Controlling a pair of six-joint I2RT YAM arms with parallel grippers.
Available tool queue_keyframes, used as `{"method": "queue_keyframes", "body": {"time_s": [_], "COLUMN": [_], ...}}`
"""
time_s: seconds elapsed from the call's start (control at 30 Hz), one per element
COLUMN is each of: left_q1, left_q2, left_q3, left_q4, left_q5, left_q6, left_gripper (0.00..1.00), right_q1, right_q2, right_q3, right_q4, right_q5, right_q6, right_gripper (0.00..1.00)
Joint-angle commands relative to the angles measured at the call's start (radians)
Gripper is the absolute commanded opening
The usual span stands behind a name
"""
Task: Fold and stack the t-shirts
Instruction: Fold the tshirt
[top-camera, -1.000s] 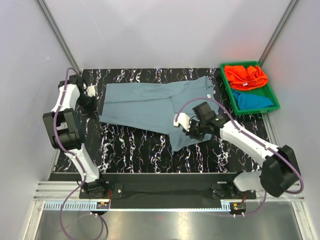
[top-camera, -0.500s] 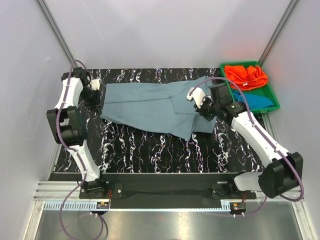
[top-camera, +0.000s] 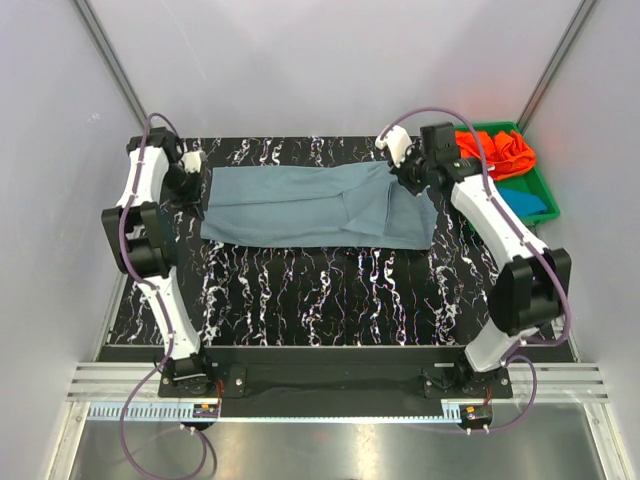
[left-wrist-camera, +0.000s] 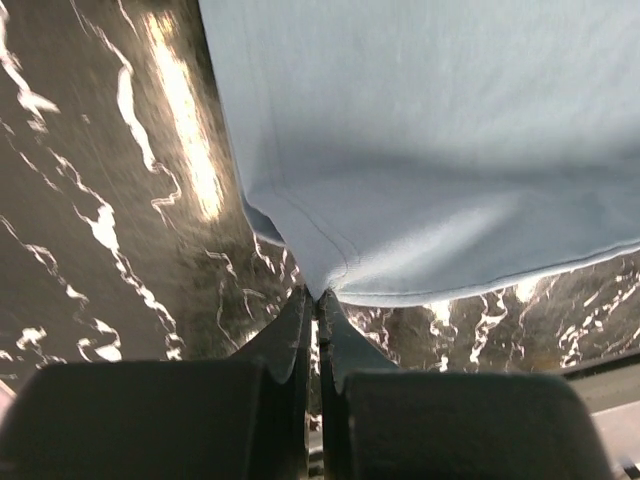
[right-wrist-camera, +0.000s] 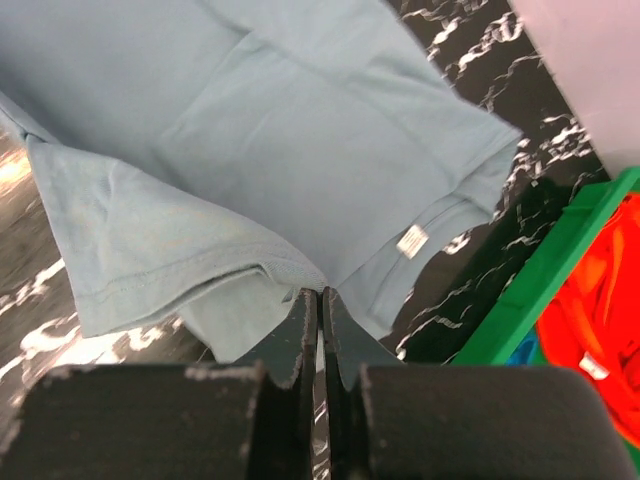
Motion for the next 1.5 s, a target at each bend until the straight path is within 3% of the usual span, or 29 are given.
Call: {"method": "queue_keyframes", "body": {"time_s": [0.0,0.53,0.87,1.3,1.43,1.47], "left_q1": [-0.002,-0.06,-0.089,-0.079,-0.082,-0.082], "left_q2": [0.048,0.257,0.284,0.343,0.361,0.364], "left_q3": [0.09,0.435,0.368,0.432,0.421,0.418], "left_q4": [-0.004,0.045,0.068,0.111,0.113,0.114], "left_q5": [-0.004,-0.092,-0.149,-0.27,-0.273,-0.273], "left_q6": [0.01,0.008,-0.024,-0.056,-0.052,-0.049], "left_gripper": [0.0,0.0,0.0,0.0,0.15,0.33], "right_q1": [-0.024,-0.064,-0.07,-0.095,-0.096,-0.096], "right_q2": [0.076,0.422,0.547,0.662,0.719,0.726], "right_q3": [0.133,0.449,0.485,0.635,0.686,0.689], "right_q4": [0.056,0.068,0.12,0.111,0.085,0.086], "right_q5": [0.019,0.032,0.072,0.087,0.099,0.111], "right_q6": [0.006,0.029,0.049,0.067,0.073,0.079], "right_gripper": [0.0,0.0,0.0,0.0,0.0,0.03]}}
